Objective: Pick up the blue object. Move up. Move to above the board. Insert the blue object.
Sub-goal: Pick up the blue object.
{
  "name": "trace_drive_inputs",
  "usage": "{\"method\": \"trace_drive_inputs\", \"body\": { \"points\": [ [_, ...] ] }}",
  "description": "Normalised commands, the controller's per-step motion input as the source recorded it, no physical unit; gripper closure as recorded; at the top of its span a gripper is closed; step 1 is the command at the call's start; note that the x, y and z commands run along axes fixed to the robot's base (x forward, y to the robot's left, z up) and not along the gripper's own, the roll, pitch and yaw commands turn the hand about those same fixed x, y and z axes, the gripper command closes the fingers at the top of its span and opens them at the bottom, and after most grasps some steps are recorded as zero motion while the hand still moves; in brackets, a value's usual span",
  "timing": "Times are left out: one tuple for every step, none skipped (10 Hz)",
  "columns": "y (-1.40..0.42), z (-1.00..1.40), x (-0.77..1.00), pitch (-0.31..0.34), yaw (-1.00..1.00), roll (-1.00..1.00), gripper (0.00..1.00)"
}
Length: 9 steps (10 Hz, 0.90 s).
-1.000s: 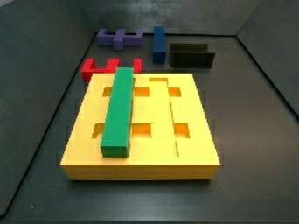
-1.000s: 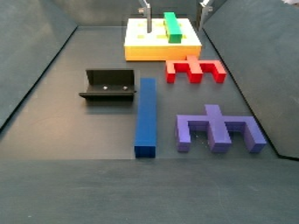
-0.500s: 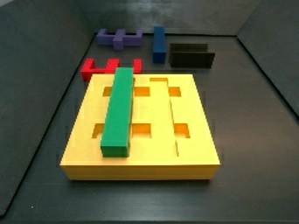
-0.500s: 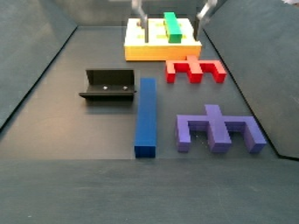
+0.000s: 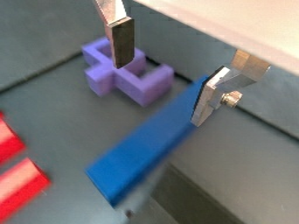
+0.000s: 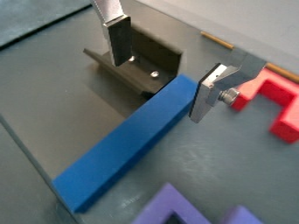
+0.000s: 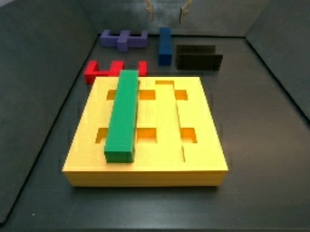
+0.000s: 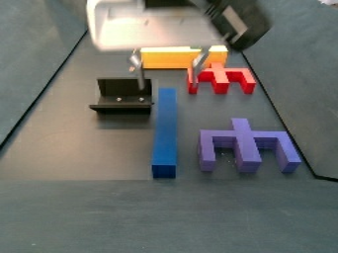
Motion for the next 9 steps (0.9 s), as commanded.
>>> {"method": "trace_drive_inputs", "body": {
  "points": [
    [0.12,-0.71,0.27,0.000,-0.07,0.13,0.00],
    [0.17,-0.62,0.19,0.000,0.00,0.06,0.00],
    [0.19,-0.59,0.17,-0.006,0.02,0.00,0.00],
    [0.09,-0.51,0.00,-0.044,0.11,0.00,0.00],
    [0.13,-0.33,-0.05,-0.067,0.06,0.00,0.00],
    [0.13,-0.15,-0.09,-0.084,0.00,-0.03,0.00],
    [0.03,0.00,-0.03,-0.083,0.00,-0.06,0.00],
    [0.08,-0.05,-0.21,-0.124,0.00,-0.09,0.00],
    [0.05,-0.17,-0.37,-0.179,-0.07,-0.10,0.00]
  ]
}}
